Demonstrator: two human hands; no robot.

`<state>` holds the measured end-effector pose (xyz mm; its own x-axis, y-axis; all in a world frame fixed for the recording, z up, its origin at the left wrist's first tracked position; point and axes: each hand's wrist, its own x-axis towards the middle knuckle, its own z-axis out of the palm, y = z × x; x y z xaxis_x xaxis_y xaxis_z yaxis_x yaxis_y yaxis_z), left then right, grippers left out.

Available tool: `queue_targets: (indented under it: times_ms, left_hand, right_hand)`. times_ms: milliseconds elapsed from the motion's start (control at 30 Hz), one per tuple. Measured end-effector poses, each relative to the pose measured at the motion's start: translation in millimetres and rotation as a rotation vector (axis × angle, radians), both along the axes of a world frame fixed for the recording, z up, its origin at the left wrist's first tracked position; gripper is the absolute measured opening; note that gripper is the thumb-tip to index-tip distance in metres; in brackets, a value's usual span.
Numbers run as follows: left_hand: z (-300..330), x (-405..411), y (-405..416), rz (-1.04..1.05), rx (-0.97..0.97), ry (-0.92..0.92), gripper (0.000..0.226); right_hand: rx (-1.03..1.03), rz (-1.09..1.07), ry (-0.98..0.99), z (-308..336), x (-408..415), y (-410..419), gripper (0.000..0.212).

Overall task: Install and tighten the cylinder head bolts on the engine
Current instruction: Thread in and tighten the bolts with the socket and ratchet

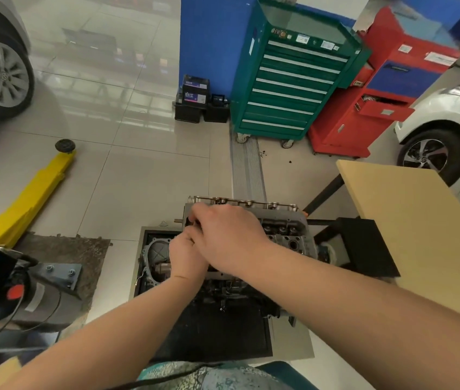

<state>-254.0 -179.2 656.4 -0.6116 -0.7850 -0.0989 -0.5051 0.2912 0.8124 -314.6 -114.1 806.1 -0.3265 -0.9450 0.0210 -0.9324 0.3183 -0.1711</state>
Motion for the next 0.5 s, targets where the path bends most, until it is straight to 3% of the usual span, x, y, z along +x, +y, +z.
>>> queue_targets:
  times_ms: [67, 100, 200, 233, 300, 400, 500]
  left_hand:
    - [19, 3, -13, -0.189, 0.085, 0.001, 0.013]
    - [16, 5, -26, -0.301, 0.128, 0.085, 0.014]
    - [30, 17, -49, -0.552, 0.631, 0.302, 0.009]
    - [31, 16, -53, -0.587, 0.688, 0.305, 0.014]
    - [36, 14, -57, -0.656, 0.625, 0.191, 0.018]
    - [41, 14, -57, -0.739, 0.550, 0.130, 0.009]
    - [43, 22, -48, -0.548, 0.456, 0.183, 0.017]
  right_hand:
    - [0.019, -0.025, -0.189, -5, -11, 1, 0.034]
    - [0.014, -0.039, -0.386, -9, -16, 3, 0.034]
    - [-0.148, -0.196, -1.208, -25, -14, -2, 0.030]
    - [-0.214, -0.227, -1.341, -32, -12, -6, 0.039]
    - [-0.243, -0.230, -1.419, -41, -8, -18, 0.056]
    - [-0.215, -0.232, -1.355, -42, -6, -36, 0.073]
    - [-0.342, -0.362, -1.206, -35, 6, -46, 0.068]
